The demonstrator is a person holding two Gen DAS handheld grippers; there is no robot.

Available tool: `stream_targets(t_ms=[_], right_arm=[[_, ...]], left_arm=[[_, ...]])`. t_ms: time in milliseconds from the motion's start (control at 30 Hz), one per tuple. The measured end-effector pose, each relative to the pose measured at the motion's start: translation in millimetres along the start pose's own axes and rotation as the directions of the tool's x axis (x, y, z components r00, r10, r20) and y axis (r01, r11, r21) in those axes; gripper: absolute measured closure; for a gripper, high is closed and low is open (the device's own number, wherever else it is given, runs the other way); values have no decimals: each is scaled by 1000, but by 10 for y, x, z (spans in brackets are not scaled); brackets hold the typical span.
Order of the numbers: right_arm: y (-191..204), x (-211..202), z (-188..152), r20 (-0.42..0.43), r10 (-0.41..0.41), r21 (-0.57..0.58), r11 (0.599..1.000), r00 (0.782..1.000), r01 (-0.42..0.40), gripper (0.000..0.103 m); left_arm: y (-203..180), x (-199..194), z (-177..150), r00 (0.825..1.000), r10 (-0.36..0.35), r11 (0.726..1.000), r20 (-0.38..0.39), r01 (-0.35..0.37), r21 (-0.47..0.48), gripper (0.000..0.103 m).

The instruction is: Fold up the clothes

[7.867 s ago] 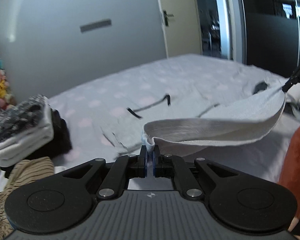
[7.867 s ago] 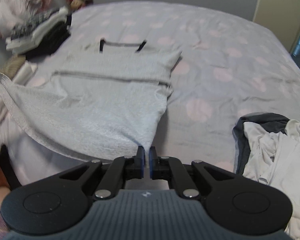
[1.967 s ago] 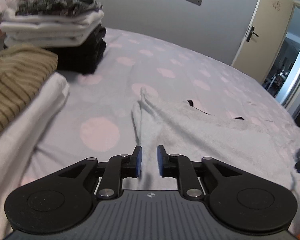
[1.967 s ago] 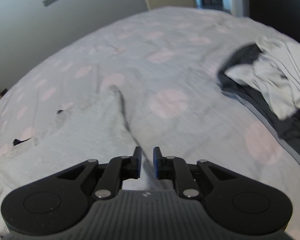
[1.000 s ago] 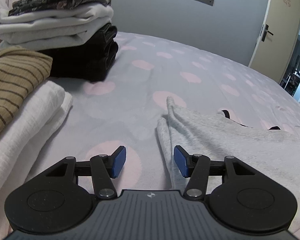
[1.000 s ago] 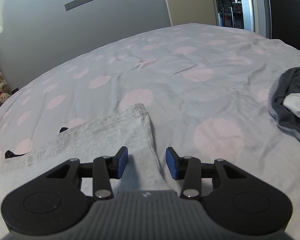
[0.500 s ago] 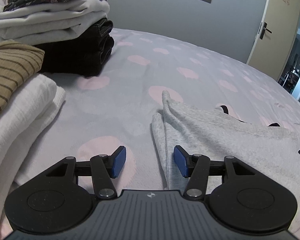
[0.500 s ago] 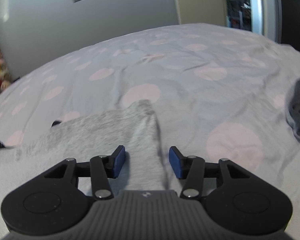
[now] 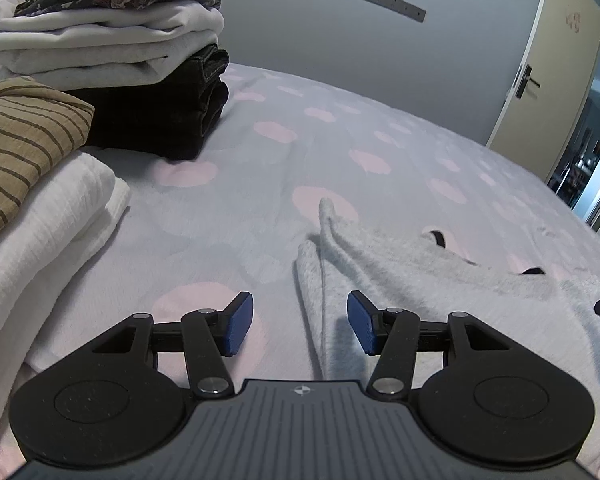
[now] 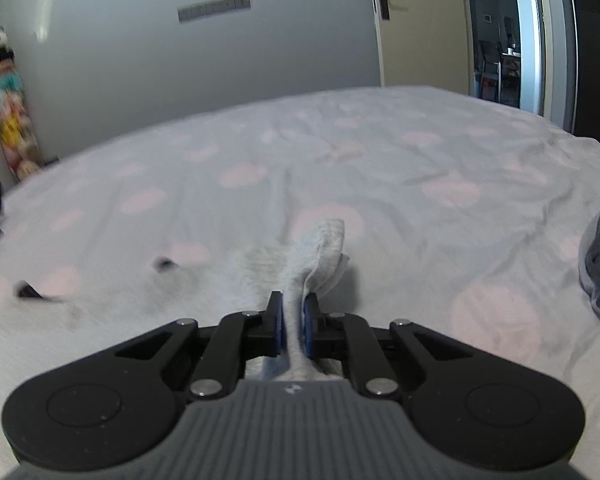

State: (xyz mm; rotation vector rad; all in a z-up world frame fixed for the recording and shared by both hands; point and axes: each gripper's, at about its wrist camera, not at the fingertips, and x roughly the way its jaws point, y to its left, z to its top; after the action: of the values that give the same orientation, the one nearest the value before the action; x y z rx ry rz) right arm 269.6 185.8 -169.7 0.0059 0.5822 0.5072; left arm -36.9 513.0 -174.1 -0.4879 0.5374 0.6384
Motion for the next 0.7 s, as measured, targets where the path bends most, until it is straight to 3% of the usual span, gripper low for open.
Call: stream_targets(t_ms=[367,567,700], right_arm=[[892,-473,290,106,90,-66,994,990,-84,92],[1633,-581,288,108,126,-160,981,986,-107,92],[2108,-603,188,95,154,-210,969,983,-132,92]], left_arm=[[95,-173,122,995,-68,994,69,73,-76,41],[228,-220,190,993,-81,984,81,93,-154,41],[322,-194,207,996,-77,977,52,86,-194,48]])
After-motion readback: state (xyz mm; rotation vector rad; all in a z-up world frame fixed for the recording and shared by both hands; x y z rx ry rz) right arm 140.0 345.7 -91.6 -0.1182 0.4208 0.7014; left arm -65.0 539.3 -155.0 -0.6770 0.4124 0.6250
